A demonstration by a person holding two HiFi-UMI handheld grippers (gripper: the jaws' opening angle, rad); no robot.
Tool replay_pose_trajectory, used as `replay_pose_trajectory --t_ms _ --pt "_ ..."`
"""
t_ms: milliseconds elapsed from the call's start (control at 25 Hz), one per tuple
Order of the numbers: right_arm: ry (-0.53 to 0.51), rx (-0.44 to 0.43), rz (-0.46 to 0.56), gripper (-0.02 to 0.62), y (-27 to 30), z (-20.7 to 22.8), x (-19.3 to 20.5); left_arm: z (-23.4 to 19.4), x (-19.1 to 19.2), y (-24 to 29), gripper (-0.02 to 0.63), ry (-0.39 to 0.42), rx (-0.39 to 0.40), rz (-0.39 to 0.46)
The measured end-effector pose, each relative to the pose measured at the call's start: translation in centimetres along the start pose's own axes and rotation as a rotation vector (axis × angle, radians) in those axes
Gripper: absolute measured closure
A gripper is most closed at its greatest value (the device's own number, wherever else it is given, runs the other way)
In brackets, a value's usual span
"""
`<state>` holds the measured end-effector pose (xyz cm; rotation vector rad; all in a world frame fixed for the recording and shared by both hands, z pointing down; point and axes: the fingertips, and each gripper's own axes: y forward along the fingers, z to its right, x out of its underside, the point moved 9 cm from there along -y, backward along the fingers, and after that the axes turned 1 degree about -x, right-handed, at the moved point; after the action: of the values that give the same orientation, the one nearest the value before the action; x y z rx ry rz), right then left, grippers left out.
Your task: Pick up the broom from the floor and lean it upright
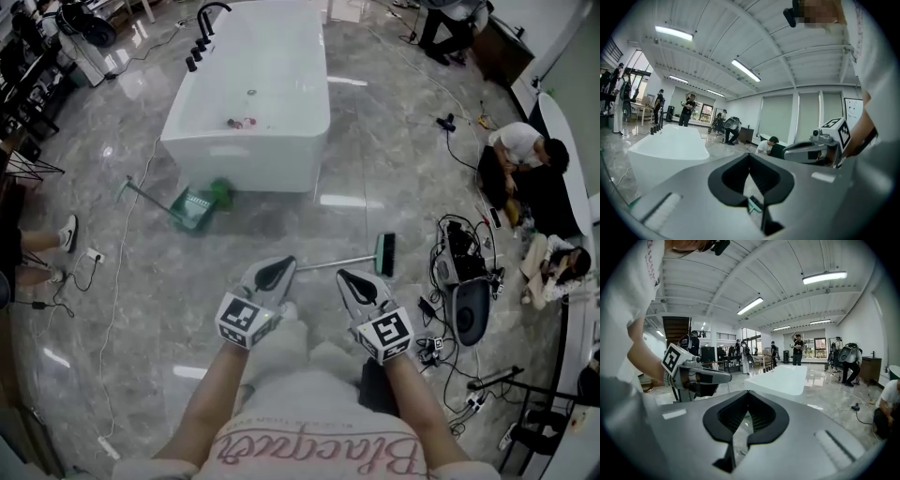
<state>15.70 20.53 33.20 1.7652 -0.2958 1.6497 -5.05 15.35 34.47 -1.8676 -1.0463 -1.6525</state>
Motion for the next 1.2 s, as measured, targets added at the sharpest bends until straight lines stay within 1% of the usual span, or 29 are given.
replay_pose_trajectory --t_ms 160,320,480,600,680,840,920,1040,1120,1200 --pt "-0.009 -0.06 -0.047 0.594 2.5 -0.3 0.0 -2.7 -0.2 1.3 0.606 0.012 0.027 -0.037" --pt "0.01 -0.098 -0.091 0.594 3.5 0.0 1.0 -3.9 0.7 2.0 0.606 -0.017 0.022 -0.07" --pt "0.025 -0.129 -0.132 0.594 5.0 1.2 2.3 -4.2 2.4 3.4 0.606 -0.015 0.053 -0.118" --pt "-0.004 -0.151 -0.168 0.594 6.4 2.1 4.1 -4.8 4.6 4.4 0.606 -0.047 0.035 -0.127" --pt "-0.013 -0.158 -0.2 0.594 7.5 2.6 6.0 -5.3 6.8 4.9 0.606 -0.077 0.014 -0.137" --pt "-0.037 -0.186 -0.265 0.594 11.0 3.9 11.2 -7.1 12.4 6.7 0.606 -0.082 0.011 -0.187" --pt "-0.063 -0.198 -0.315 0.594 13.0 4.4 14.9 -8.0 16.2 7.6 0.606 -0.091 0.011 -0.222" --pt "-0.109 -0.16 -0.397 0.594 16.1 4.9 21.3 -8.8 22.6 8.5 0.606 -0.116 0.008 -0.285" --pt "-0.101 -0.151 -0.454 0.594 17.7 4.9 25.7 -8.7 27.0 8.7 0.606 -0.136 0.011 -0.333" --pt "-0.09 -0.163 -0.498 0.592 19.4 5.1 29.5 -8.9 30.9 9.4 0.606 -0.152 0.018 -0.366"
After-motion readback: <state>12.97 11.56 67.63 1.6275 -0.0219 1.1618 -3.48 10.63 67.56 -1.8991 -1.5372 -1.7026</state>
